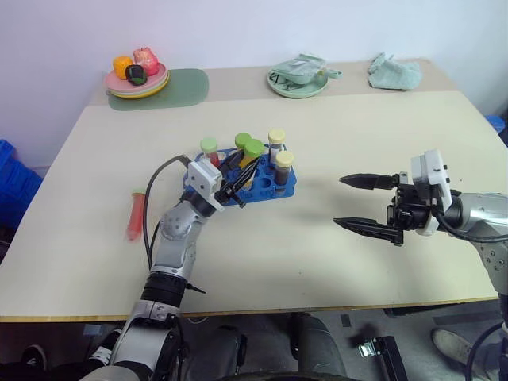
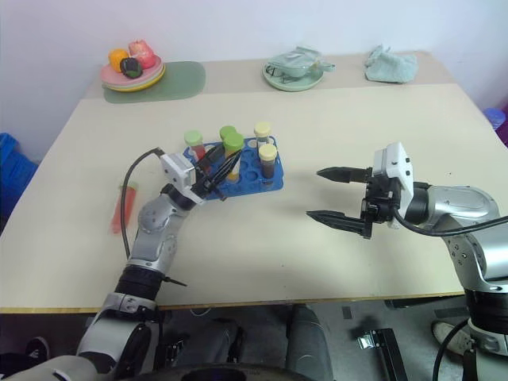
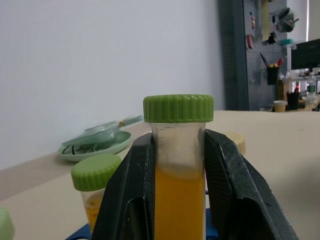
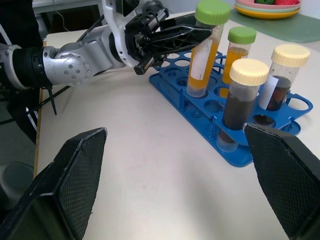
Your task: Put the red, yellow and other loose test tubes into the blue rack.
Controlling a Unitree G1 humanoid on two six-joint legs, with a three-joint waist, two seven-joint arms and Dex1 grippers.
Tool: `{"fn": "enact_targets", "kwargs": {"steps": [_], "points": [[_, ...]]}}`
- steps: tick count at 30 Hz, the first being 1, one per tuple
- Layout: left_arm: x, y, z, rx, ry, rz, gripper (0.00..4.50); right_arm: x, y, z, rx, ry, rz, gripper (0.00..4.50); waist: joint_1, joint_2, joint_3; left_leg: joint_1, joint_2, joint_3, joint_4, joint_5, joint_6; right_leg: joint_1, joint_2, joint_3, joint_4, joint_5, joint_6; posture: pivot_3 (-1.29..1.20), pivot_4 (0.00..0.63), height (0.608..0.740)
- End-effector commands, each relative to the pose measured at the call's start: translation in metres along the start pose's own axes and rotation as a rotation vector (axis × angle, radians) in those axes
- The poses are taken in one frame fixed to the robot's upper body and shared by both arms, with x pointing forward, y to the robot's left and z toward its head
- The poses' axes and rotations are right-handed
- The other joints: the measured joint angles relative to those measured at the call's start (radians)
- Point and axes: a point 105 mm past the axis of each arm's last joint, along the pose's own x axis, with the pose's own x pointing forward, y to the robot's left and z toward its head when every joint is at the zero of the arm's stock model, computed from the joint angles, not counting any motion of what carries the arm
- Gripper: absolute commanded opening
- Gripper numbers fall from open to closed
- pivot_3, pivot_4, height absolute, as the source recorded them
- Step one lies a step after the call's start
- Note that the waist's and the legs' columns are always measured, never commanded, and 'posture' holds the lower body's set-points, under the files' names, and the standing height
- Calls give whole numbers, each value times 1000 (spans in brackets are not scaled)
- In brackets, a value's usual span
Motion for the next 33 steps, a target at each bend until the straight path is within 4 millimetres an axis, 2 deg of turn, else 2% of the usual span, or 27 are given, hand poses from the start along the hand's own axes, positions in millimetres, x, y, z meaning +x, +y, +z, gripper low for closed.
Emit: {"fn": "enact_targets", "kwargs": {"steps": [1,12,18,21,23,24,28,29,33], "points": [[5,-2,2,4,-14,-8,809,-3,1,12,-58,-14,-8,4500,1,0,0,0,0,0,0,0,0,0,0,0,0,0,0,0,150,740],[10,-12,0,-31,-23,-30,809,-2,0,14,-65,-12,-10,4500,1,0,0,0,0,0,0,0,0,0,0,0,0,0,0,0,150,740],[9,-10,-3,-49,-18,-15,809,-1,0,14,-70,-8,-9,4500,1,0,0,0,0,0,0,0,0,0,0,0,0,0,0,0,150,740],[5,-1,-1,-136,-37,40,809,-1,-1,14,-73,-7,-12,4500,1,0,0,0,0,0,0,0,0,0,0,0,0,0,0,0,150,740],[1,1,1,-149,-37,40,1807,-1,-1,14,-74,-6,-11,4500,0,0,0,0,0,0,0,0,0,0,0,0,0,0,0,0,150,740],[0,1,3,-162,-41,42,2107,-1,-2,13,-75,-5,-11,4500,0,0,0,0,0,0,0,0,0,0,0,0,0,0,0,0,150,740],[-3,1,10,-149,-35,29,4178,0,-3,12,-75,-9,-11,4500,0,0,0,0,0,0,0,0,0,0,0,0,0,0,0,0,150,740],[-4,1,11,-147,-28,33,4460,1,-3,13,-75,-11,-10,4500,0,0,0,0,0,0,0,0,0,0,0,0,0,0,0,0,150,740],[-11,7,20,-126,0,69,4460,4,-4,14,-82,-16,-4,4500,0,0,0,0,0,0,0,0,0,0,0,0,0,0,0,0,150,740]]}}
